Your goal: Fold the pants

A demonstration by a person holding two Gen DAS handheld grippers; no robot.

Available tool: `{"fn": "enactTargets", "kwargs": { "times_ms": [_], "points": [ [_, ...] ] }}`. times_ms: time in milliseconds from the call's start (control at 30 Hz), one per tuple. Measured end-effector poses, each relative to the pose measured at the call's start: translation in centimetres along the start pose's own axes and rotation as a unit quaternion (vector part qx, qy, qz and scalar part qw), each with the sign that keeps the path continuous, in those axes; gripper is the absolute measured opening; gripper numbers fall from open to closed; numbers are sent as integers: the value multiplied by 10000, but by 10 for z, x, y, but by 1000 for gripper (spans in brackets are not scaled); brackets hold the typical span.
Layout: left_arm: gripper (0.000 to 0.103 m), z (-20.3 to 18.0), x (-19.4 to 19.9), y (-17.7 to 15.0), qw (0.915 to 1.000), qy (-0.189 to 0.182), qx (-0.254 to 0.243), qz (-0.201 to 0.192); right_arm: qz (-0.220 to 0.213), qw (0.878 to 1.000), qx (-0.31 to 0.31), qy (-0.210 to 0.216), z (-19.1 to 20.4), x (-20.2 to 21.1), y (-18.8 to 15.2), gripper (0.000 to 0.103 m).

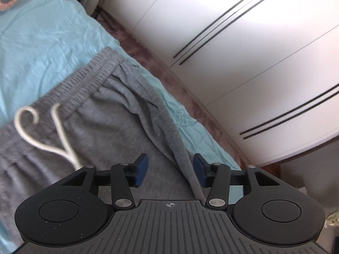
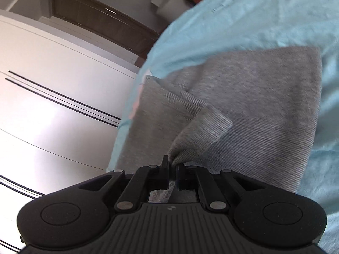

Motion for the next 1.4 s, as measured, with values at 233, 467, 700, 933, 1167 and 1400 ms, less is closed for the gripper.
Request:
{"fn": "enactTargets", "kwargs": {
  "times_ms": [233, 467, 700, 933, 1167, 1400],
  "points": [
    [52, -15, -84, 8, 9992, 348, 140, 99, -54, 9989, 457, -33, 3, -28, -7, 5],
    [8, -14, -98, 3, 9989, 454, -139, 30, -211, 9963, 829, -2, 17, -47, -11, 5],
    [7, -15, 8, 17, 9986, -137, -346, -364, -416, 9959, 566, 578, 40, -29, 14, 5],
    [8, 33, 139, -41, 9945, -611, -737, -430, -646, 9928, 332, 956, 37, 39, 56, 5],
    [15, 161, 122, -126, 9988, 368, 105, 319, -612, 9928, 1029, 1, -11, 58, 58, 5],
    [58, 168, 136, -122, 9965, 43, 821, -117, -213, 9923, 1185, -281, -19, 55, 38, 34]
  ]
}}
Point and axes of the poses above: each gripper's, at about its wrist camera, not at the fingertips, and x roughly against the way its jaws point, z to its left, y to its top, the point moved 6 cm from there along -x, roughly the way its jaws point, and after that the axes turned 13 degrees about -z, right-handed, at the moved point
